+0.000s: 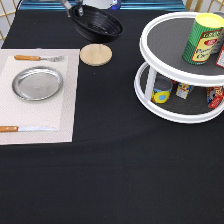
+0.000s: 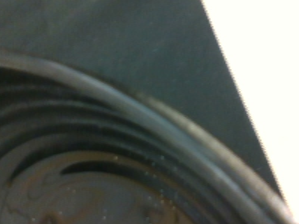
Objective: Pick up the bowl from the lazy Susan and put bowl on the plate
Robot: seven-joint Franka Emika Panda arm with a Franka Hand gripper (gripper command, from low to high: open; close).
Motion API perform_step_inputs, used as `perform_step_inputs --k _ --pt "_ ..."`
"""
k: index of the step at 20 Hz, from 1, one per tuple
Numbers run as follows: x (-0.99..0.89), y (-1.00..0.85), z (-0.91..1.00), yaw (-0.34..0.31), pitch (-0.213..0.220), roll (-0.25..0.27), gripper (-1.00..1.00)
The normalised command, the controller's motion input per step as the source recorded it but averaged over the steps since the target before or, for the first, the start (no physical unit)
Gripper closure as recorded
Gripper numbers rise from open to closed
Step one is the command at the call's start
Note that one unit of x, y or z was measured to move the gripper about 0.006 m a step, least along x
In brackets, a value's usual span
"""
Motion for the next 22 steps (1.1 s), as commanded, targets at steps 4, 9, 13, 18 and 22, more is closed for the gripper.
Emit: perform_step_inputs --k 4,9,13,18,22 --pt "0.1 -0.35 -0.16 -0.241 -0.025 0.0 1.0" --pt "0.01 -0.39 -0.37 -0.24 -0.047 0.0 1.0" --pt "0.0 -0.43 -0.41 -0.232 -0.044 0.0 1.0" --pt "-0.01 -0.37 -0.4 -0.253 -0.035 0.0 1.0" --pt "-0.08 -0.31 -0.48 -0.276 -0.059 0.0 1.0"
